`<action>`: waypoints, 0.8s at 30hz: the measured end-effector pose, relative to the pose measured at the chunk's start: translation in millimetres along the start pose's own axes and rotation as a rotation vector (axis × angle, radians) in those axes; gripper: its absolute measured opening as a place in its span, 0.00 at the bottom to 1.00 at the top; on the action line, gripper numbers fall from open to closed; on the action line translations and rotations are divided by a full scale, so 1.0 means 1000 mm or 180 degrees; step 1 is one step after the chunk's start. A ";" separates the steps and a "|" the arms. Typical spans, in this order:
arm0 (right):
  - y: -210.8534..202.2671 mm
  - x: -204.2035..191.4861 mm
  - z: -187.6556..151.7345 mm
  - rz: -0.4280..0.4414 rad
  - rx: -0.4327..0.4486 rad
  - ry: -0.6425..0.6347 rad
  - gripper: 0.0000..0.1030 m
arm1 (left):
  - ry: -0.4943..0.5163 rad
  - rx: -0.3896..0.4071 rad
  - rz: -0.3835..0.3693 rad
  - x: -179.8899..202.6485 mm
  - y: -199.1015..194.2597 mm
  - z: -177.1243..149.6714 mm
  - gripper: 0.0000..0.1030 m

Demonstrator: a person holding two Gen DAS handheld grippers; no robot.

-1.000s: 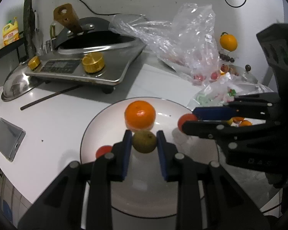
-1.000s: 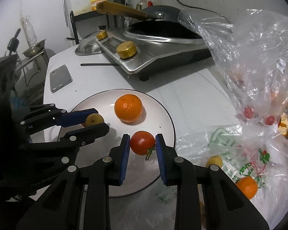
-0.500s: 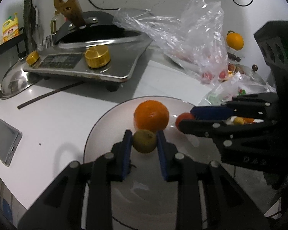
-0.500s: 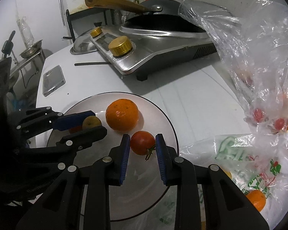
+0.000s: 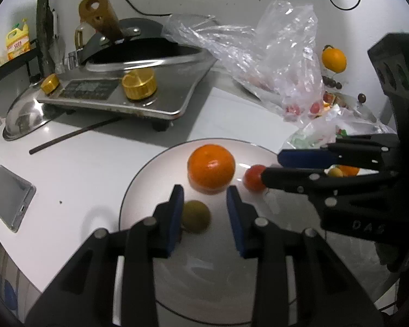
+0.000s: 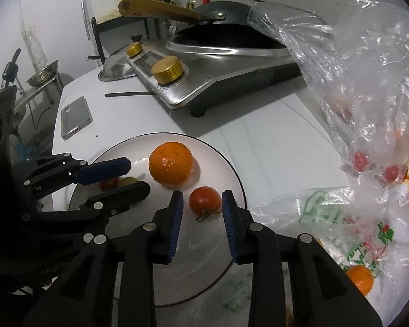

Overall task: Organize fruits
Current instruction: 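Lower the yellow fruit and tomato onto the plate and open both grippers, then move both open grippers back to the fruit on the bag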

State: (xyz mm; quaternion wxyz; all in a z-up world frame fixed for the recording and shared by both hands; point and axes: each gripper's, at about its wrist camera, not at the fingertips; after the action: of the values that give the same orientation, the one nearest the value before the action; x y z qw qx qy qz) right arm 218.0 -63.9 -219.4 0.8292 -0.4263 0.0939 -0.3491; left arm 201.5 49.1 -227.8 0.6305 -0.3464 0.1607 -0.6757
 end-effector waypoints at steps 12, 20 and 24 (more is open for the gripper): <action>-0.040 -0.004 -0.018 -0.0121 0.0092 0.0057 0.30 | 0.0010 0.0105 -0.0017 0.021 -0.028 -0.011 0.51; -0.067 -0.004 -0.033 -0.0194 0.0157 0.0097 0.30 | 0.0088 0.0114 -0.0054 0.040 -0.041 -0.020 0.51; -0.079 -0.002 -0.042 -0.0231 0.0191 0.0127 0.30 | 0.0129 0.0125 -0.0066 0.051 -0.047 -0.024 0.51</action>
State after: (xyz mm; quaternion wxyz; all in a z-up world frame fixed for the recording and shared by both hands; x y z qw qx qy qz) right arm 158.4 -120.9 -184.6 0.8264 -0.3973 0.0844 -0.3900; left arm 152.3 1.9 -200.9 0.6268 -0.3218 0.1566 -0.6921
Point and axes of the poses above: each gripper's, at about its wrist camera, not at the fingertips, and y roughly the way its jaws point, x to its right, z to its top, and after that the axes turned 13 degrees about -y, right-handed
